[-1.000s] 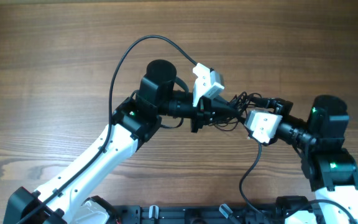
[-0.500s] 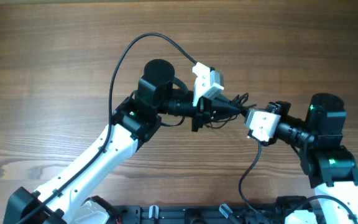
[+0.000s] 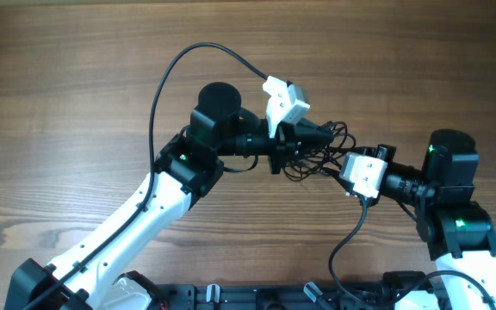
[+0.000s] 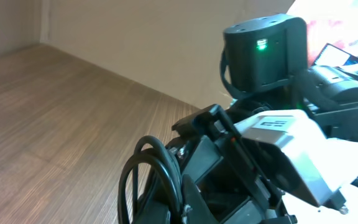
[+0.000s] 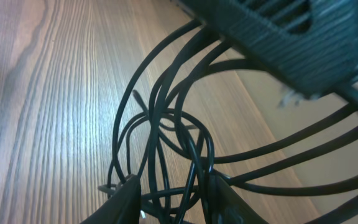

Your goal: Untangle cables

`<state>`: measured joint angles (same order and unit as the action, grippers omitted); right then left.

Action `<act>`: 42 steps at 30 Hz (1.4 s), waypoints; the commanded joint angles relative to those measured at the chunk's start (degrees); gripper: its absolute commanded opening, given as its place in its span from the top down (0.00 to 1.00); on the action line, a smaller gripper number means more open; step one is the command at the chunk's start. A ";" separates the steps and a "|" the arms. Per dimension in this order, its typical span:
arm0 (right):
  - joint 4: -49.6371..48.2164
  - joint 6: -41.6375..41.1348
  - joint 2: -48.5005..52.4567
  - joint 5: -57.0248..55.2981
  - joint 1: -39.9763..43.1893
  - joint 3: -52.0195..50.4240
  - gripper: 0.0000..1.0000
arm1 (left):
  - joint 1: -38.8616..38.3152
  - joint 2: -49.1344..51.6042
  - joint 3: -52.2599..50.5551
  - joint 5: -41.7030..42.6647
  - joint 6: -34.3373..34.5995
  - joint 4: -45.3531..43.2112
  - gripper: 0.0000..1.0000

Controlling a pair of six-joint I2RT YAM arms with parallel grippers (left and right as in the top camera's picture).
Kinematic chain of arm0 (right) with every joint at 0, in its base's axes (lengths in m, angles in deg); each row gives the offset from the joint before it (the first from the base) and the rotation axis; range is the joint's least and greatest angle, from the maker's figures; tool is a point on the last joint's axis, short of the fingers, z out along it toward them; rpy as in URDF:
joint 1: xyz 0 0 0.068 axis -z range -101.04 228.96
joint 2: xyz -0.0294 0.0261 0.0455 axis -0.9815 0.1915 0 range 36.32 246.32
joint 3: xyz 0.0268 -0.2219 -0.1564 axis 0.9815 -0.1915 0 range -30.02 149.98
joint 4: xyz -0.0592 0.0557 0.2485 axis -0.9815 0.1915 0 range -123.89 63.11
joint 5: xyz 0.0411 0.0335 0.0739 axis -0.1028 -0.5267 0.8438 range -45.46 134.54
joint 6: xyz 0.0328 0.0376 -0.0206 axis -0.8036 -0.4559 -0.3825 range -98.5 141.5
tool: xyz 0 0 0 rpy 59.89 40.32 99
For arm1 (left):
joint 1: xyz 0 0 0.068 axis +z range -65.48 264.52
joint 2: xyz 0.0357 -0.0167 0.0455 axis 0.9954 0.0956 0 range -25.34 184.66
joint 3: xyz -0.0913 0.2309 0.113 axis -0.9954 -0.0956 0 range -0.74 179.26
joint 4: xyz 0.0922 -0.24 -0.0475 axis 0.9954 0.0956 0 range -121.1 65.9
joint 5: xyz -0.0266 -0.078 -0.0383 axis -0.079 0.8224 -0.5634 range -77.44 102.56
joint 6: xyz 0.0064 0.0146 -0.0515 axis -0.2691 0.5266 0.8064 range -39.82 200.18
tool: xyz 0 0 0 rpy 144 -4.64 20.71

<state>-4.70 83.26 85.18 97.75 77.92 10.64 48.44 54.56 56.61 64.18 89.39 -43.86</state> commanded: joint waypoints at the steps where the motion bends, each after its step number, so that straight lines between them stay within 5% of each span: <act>1: 0.42 -0.68 1.01 2.14 -0.07 0.63 0.62 | -0.46 -1.27 0.11 5.92 0.68 -2.01 0.96; 4: 0.02 -0.66 1.57 2.12 -0.07 0.63 0.57 | -0.46 -1.27 0.11 9.64 0.66 -2.05 0.96; 11: -2.38 -0.70 1.55 3.56 -0.07 0.63 0.61 | -0.46 -1.27 0.09 13.73 0.66 -1.49 0.96; 12: -2.14 -0.70 1.55 4.13 -0.07 0.63 0.64 | -0.46 -1.27 0.09 13.70 0.63 -1.70 0.96; 15: -1.20 -0.94 1.55 4.33 -0.07 0.63 0.96 | -0.44 -1.27 0.09 9.81 0.68 -1.86 0.96; 19: -1.27 -5.46 1.44 4.35 -0.07 0.63 0.96 | -0.39 -1.27 0.09 -2.08 4.33 -1.46 0.96; 26: -16.50 -27.80 -6.10 5.33 -0.07 0.63 0.96 | 0.63 -1.27 0.09 -32.28 15.52 12.83 0.96; 31: -24.24 -38.47 -10.73 -4.83 -0.07 0.63 0.96 | 2.23 -1.27 0.09 -32.20 15.45 17.03 0.96; 42: -31.54 -80.56 -11.37 -43.15 -0.07 0.63 0.96 | 2.23 -1.27 0.09 -32.20 15.04 23.82 0.96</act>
<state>-33.94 16.51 75.35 70.13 77.18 10.27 49.71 53.49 57.15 34.89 105.17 -21.89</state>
